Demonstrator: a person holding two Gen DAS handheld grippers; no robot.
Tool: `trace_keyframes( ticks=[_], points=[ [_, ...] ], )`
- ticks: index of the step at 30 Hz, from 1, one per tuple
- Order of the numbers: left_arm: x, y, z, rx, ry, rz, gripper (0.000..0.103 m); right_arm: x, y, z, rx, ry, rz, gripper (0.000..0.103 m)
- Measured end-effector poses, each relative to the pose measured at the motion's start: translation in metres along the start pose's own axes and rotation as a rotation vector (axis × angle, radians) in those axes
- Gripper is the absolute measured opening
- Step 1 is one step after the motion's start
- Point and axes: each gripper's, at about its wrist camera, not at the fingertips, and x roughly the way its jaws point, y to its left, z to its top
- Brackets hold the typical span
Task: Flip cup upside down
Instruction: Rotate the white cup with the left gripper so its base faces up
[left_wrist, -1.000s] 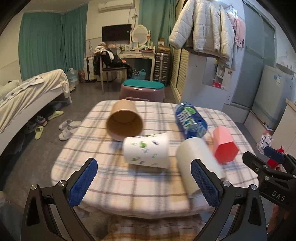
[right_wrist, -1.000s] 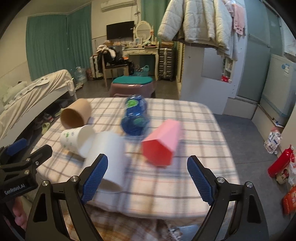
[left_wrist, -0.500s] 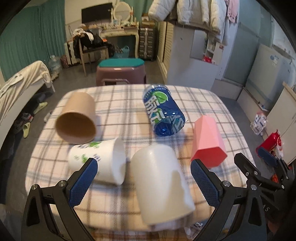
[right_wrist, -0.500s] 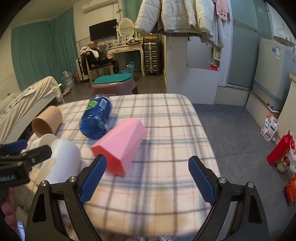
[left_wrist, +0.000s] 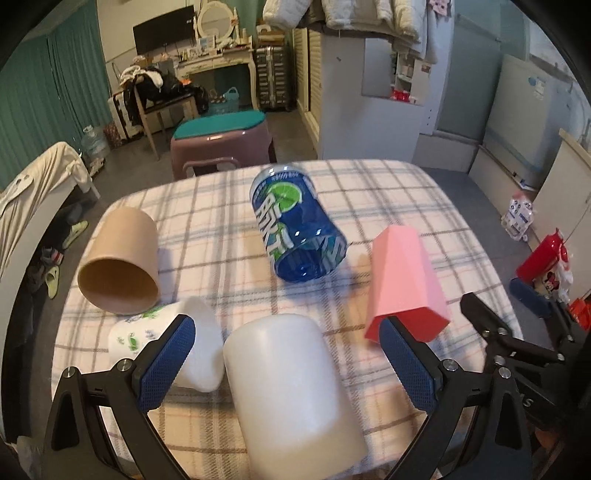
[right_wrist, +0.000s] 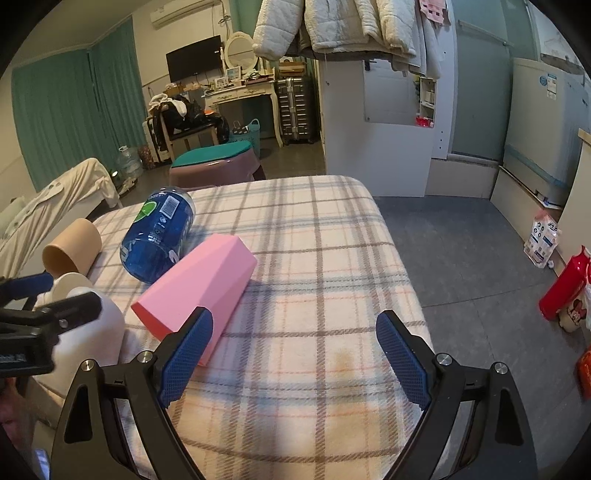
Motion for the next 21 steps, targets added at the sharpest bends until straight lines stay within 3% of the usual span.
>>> trace_keyframes(
  ticks=[4, 8, 18, 21],
  points=[
    [-0.005, -0.007, -0.002, 0.024, 0.0, -0.057, 0.101, 0.003, -0.006, -0.002, 0.017, 0.007, 0.002, 0.09],
    [0.01, -0.008, -0.006, 0.043, 0.049, -0.028, 0.08, 0.002, -0.007, -0.004, 0.019, 0.009, 0.006, 0.09],
    [0.048, 0.025, -0.009, -0.03, 0.205, -0.01, 0.08, 0.005, -0.005, -0.008, 0.026, 0.023, 0.015, 0.09],
    [0.045, 0.031, -0.008, -0.055, 0.199, -0.03, 0.072, 0.006, -0.003, -0.007, 0.02, 0.025, 0.017, 0.09]
  ],
)
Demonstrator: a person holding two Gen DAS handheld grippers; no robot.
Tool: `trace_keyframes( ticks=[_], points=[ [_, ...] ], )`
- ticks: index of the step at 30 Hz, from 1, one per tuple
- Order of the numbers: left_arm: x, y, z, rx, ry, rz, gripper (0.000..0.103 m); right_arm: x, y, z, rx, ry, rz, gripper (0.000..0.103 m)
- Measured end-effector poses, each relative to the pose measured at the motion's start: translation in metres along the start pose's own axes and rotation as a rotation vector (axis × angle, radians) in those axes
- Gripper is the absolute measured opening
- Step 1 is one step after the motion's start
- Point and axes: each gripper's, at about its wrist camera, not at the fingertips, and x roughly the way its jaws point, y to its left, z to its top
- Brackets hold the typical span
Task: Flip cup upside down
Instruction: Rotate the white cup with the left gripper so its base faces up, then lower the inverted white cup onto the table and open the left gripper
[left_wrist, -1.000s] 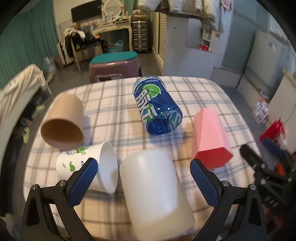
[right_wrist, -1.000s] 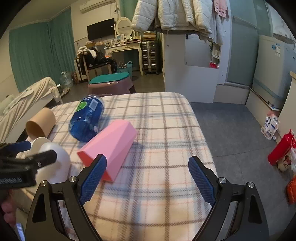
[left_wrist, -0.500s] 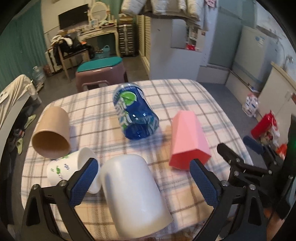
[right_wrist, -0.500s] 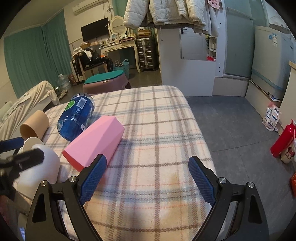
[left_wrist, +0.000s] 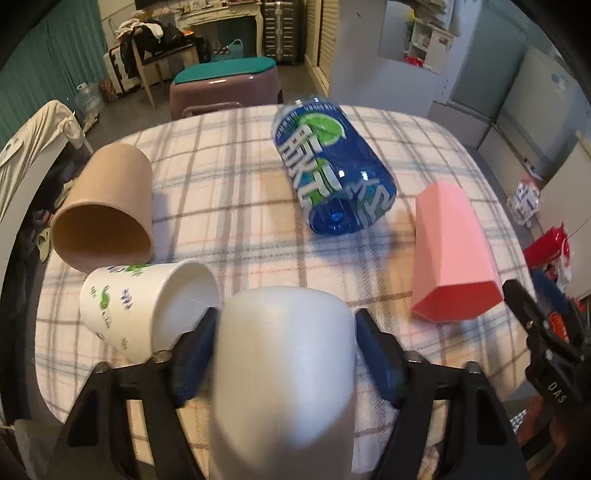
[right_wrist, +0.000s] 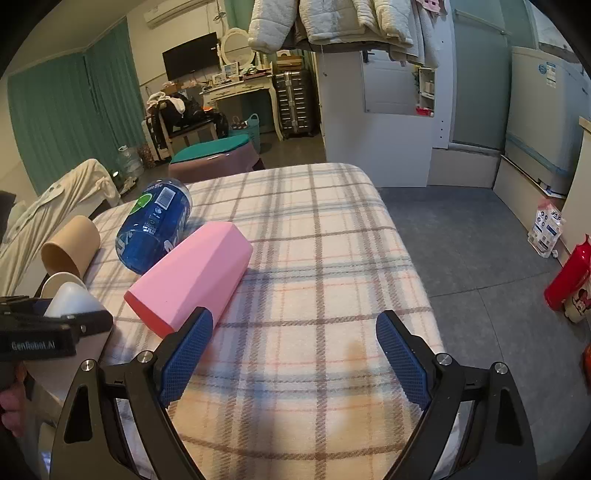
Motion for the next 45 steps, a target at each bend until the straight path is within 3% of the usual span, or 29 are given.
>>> trace_keyframes(
  ticks=[8, 18, 30, 45],
  points=[
    [-0.028, -0.004, -0.001, 0.006, -0.082, -0.05, 0.072, -0.002, 0.003, 0.001, -0.003, -0.004, -0.003, 0.09],
    [-0.067, -0.009, -0.001, 0.009, -0.272, -0.075, 0.072, -0.02, 0.015, 0.001, -0.023, -0.038, -0.011, 0.09],
    [-0.059, -0.007, 0.009, -0.023, -0.411, -0.084, 0.072, -0.019, 0.03, -0.002, -0.056, -0.04, -0.005, 0.09],
    [-0.042, -0.019, 0.002, 0.04, -0.422, -0.037, 0.075, -0.016, 0.031, -0.004, -0.057, -0.034, 0.003, 0.09]
  ],
)
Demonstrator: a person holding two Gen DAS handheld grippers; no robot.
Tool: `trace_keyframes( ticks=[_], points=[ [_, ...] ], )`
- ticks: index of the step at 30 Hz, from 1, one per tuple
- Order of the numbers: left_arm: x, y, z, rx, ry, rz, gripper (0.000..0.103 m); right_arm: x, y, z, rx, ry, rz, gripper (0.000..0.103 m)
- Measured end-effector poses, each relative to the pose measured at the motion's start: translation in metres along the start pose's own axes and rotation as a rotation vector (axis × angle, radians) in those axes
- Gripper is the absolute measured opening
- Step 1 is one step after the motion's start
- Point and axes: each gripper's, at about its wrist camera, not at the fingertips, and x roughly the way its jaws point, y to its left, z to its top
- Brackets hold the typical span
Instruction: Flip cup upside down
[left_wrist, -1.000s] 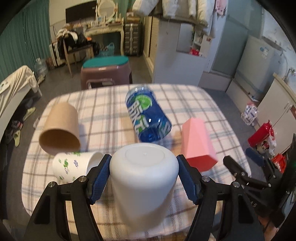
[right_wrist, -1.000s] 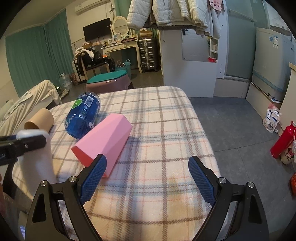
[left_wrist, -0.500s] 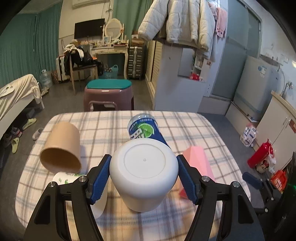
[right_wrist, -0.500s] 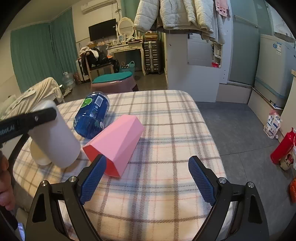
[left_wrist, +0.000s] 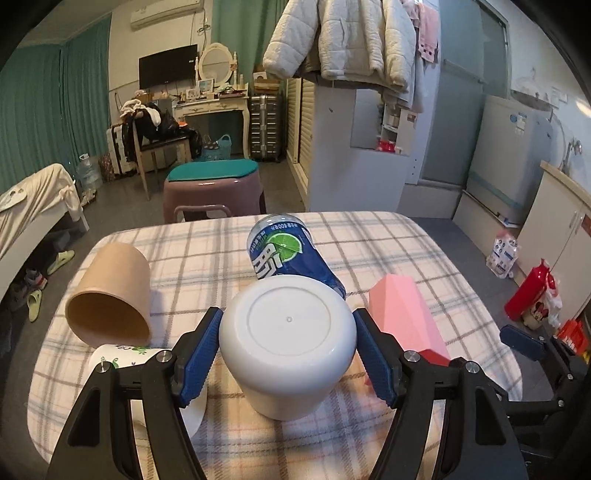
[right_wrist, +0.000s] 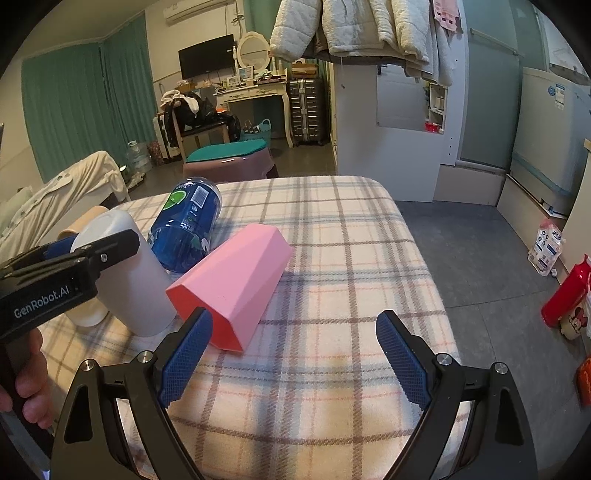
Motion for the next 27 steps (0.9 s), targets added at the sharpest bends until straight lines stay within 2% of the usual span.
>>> trace_keyframes(
  ticks=[2, 8, 13, 15, 17, 19, 23, 25, 27],
  points=[
    [-0.005, 0.001, 0.001, -0.003, -0.013, 0.007, 0.087, -0.004, -0.001, 0.0, 0.002, -0.007, 0.002, 0.09],
    [-0.035, 0.002, 0.006, 0.003, -0.081, 0.004, 0.087, -0.025, 0.001, 0.003, 0.007, -0.04, 0.007, 0.09],
    [-0.079, 0.011, 0.005, -0.024, -0.165, -0.004, 0.087, -0.058, 0.009, 0.002, 0.007, -0.112, 0.024, 0.09],
    [-0.098, 0.016, -0.001, -0.034, -0.209, -0.009, 0.088, -0.074, 0.015, 0.0, 0.008, -0.154, 0.035, 0.09],
    [-0.117, 0.021, -0.01, -0.042, -0.258, -0.003, 0.096, -0.088, 0.022, -0.004, 0.002, -0.193, 0.046, 0.09],
    [-0.134, 0.026, -0.023, -0.037, -0.304, 0.0, 0.099, -0.101, 0.029, -0.008, -0.011, -0.226, 0.047, 0.09],
    [-0.149, 0.033, -0.045, -0.002, -0.331, 0.016, 0.1, -0.122, 0.046, -0.019, -0.034, -0.287, 0.055, 0.09],
    [-0.152, 0.038, -0.058, -0.001, -0.337, 0.02, 0.103, -0.127, 0.054, -0.027, -0.035, -0.31, 0.057, 0.095],
    [-0.152, 0.043, -0.071, -0.015, -0.353, 0.055, 0.103, -0.13, 0.059, -0.035, -0.036, -0.333, 0.068, 0.1]
  ],
)
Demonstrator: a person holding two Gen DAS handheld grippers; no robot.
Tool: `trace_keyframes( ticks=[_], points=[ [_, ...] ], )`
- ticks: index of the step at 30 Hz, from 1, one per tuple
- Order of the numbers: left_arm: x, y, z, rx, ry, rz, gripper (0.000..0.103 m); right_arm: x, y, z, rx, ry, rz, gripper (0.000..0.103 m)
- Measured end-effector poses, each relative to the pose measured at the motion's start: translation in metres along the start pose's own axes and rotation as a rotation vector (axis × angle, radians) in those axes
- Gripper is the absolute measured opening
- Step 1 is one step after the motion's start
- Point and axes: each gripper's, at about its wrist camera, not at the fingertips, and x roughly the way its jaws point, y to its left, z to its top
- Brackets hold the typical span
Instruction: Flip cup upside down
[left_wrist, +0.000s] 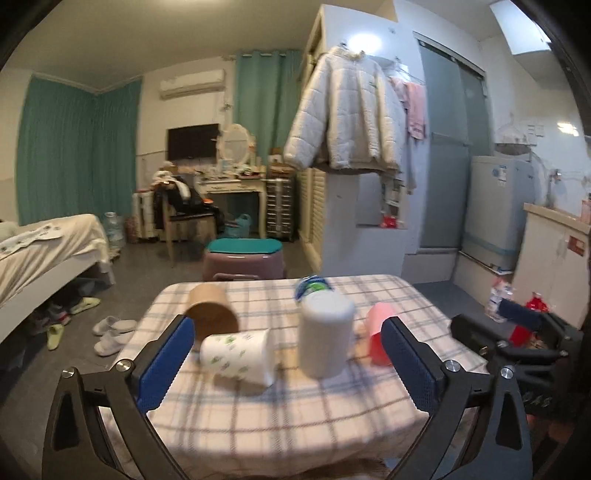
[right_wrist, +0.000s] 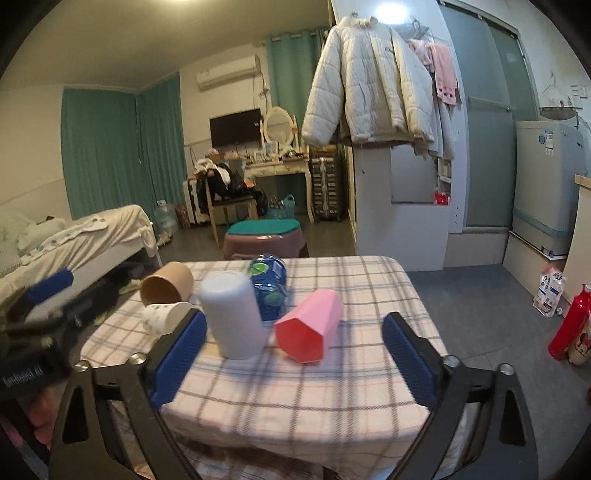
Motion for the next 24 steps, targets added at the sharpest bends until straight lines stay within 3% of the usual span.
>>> trace_keyframes(
  ticks=[5, 11, 15, 24],
  points=[
    [-0.008, 0.018, -0.016, -0.036, 0.032, 0.01, 0.103, 0.0, 0.01, -0.015, -0.008, -0.008, -0.003, 0.103],
    [-0.02, 0.023, -0.021, -0.008, 0.007, 0.057, 0.103, 0.004, 0.011, -0.02, 0.018, 0.01, 0.007, 0.103],
    [-0.02, 0.028, -0.023, -0.041, 0.014, 0.081, 0.103, 0.005, 0.014, -0.021, 0.0, 0.011, 0.012, 0.103],
    [-0.019, 0.023, -0.025, -0.014, 0.025, 0.069, 0.103, 0.003, 0.013, -0.022, 0.015, 0.004, 0.014, 0.103]
  ],
)
